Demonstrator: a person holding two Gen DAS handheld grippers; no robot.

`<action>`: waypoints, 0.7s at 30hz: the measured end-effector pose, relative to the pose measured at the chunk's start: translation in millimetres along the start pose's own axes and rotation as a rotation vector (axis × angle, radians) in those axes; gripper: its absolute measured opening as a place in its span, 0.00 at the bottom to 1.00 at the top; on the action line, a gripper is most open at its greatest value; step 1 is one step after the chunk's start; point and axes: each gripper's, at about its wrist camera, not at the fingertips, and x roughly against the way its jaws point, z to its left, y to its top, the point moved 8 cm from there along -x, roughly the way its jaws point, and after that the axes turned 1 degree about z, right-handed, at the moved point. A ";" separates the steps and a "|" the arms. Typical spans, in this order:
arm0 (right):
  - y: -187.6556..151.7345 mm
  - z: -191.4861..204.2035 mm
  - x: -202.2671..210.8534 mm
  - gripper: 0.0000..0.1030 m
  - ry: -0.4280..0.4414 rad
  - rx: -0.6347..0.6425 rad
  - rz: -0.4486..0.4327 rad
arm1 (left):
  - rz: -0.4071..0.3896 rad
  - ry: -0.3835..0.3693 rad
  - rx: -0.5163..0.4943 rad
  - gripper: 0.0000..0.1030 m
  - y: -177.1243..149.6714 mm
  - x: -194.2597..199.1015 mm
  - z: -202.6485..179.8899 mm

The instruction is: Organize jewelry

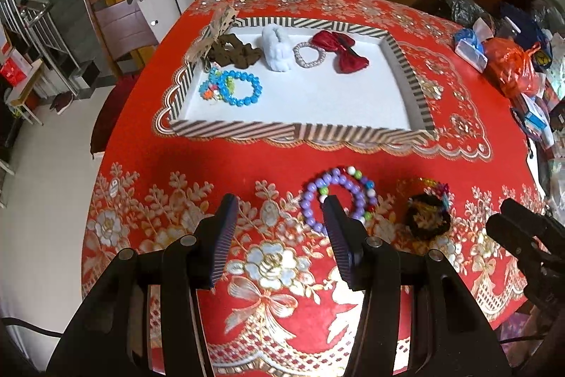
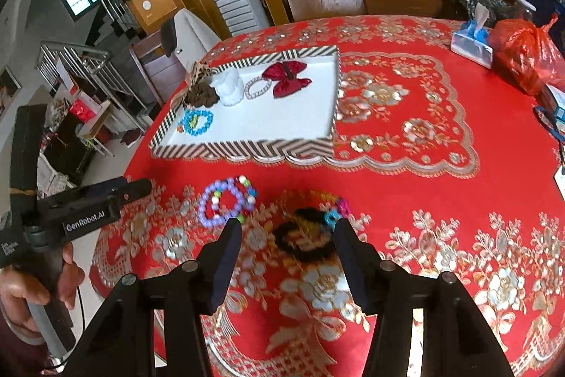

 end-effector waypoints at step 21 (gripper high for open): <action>-17.3 7.2 13.3 0.51 -0.008 0.011 -0.007 | -0.003 -0.010 -0.006 0.48 -23.9 14.8 -5.4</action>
